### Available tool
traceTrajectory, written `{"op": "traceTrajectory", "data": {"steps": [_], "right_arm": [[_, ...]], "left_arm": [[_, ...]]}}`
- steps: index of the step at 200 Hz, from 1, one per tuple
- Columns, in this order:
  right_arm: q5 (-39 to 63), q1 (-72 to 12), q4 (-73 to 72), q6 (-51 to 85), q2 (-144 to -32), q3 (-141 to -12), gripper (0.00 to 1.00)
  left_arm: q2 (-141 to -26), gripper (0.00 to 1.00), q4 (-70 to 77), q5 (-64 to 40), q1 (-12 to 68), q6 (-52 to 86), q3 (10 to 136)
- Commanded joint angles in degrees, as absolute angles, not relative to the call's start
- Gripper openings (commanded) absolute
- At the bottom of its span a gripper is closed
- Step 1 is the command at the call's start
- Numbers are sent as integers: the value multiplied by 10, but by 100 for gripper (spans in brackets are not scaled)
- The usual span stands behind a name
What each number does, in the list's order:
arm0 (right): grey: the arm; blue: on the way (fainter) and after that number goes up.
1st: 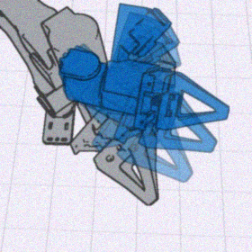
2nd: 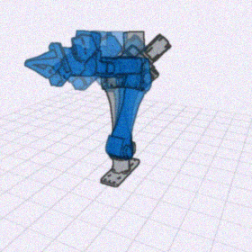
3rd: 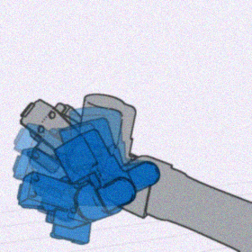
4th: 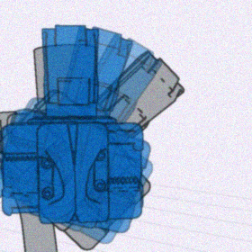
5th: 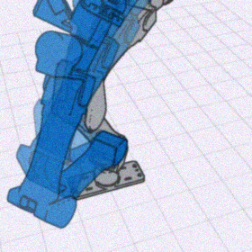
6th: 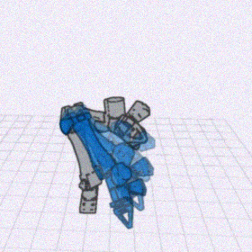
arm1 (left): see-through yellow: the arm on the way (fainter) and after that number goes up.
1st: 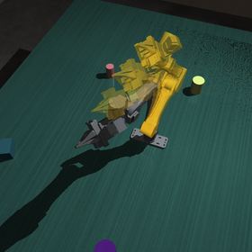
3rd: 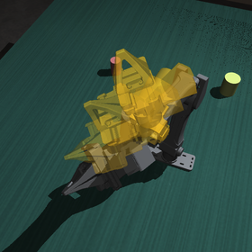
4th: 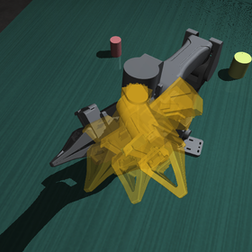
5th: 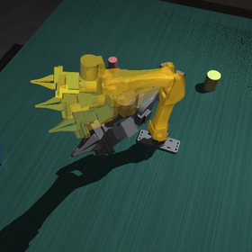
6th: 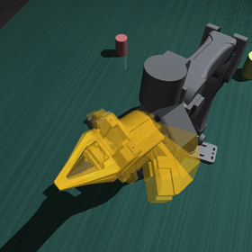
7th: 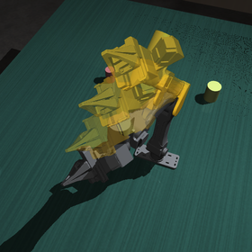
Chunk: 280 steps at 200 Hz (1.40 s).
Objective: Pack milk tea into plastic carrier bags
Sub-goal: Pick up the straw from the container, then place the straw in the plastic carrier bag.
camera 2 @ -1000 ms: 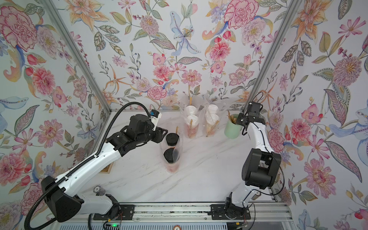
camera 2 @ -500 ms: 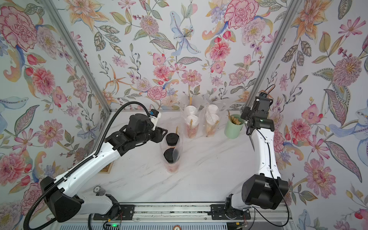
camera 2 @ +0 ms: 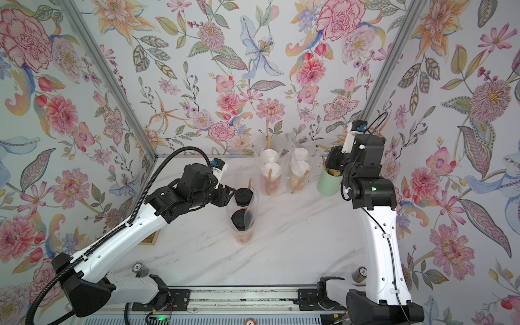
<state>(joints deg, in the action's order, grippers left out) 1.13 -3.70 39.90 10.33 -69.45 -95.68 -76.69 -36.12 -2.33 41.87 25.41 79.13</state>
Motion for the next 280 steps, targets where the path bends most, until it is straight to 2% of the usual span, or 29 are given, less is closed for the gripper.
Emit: {"op": "traceTrajectory", "data": {"steps": [1,49,110,151,195,226,244,280], "right_arm": [[82,-76,439,106,-684,-989,0],[155,-180,492,102,-687,-1040,0],[151,-310,575,88,-714,-1072,0],[134,-388,651,82,-750,-1098,0],[120,-432,712,95,-765,-1101,0],[128,-453,734,98,-771,-1098,0],[141,-460,737,98,-771,-1096,0],[152,-469,751,96,-781,-1094,0]], "left_arm": [[-755,61,-411,16,435,275,814],[-752,64,-485,58,483,298,829],[-720,64,-502,41,535,352,789],[-687,51,-470,13,560,380,745],[-664,35,-430,-24,560,383,704],[-671,16,-415,-39,560,374,700],[-672,8,-412,-42,561,372,703],[-664,2,-396,-54,561,373,700]]}}
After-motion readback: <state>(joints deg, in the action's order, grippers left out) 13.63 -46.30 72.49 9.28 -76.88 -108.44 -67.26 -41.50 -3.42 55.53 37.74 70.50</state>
